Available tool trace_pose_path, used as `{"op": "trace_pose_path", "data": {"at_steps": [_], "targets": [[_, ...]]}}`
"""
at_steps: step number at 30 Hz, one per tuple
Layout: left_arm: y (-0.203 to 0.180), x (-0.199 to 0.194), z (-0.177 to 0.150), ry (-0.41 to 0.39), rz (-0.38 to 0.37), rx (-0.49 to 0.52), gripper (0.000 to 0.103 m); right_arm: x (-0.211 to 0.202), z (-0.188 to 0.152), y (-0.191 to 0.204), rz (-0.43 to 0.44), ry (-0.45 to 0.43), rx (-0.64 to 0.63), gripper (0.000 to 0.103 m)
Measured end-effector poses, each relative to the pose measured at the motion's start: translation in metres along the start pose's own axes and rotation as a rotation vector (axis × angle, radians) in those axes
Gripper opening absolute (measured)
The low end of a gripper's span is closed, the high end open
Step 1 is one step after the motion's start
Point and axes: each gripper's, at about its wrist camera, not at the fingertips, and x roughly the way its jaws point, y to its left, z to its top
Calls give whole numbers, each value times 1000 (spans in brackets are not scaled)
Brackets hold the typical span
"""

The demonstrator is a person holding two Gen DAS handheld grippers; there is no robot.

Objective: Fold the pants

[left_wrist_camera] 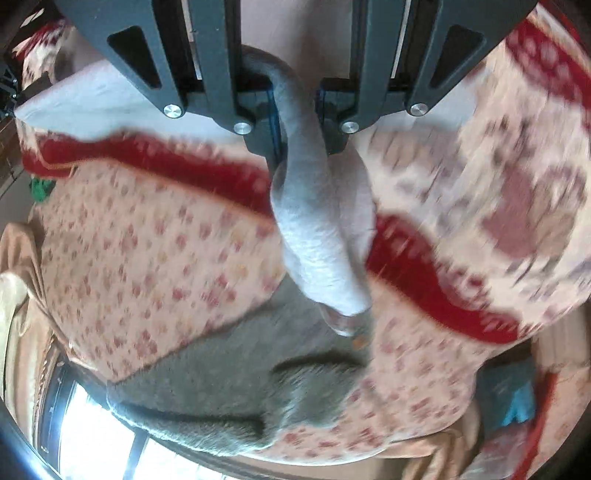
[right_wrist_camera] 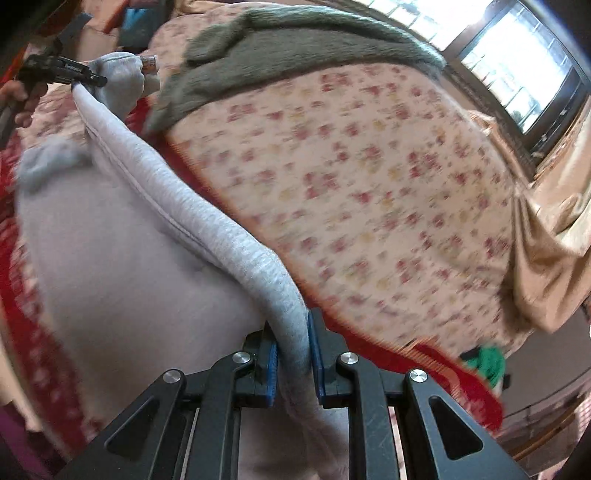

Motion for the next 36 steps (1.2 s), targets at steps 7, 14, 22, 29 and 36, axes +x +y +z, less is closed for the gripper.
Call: {"op": "trace_pose_path", "data": {"at_steps": [7,14,22,29,36], "targets": [[41,-9,-84,88,21,-97,15,27,-72,67,120,128,82,15],[49,-12,-105,94,18,-143,15,25,-89,72,130,143,136,15],[74,-21,-110,67,44,-254,56,29,-97,75,137,166,127,16],[102,-26,-103,58,69,-332,63,29,-96,74,138,175,119,15],[88,-18,-66,28,71,-191,29,28,-95,71,132,183,132,15]]}}
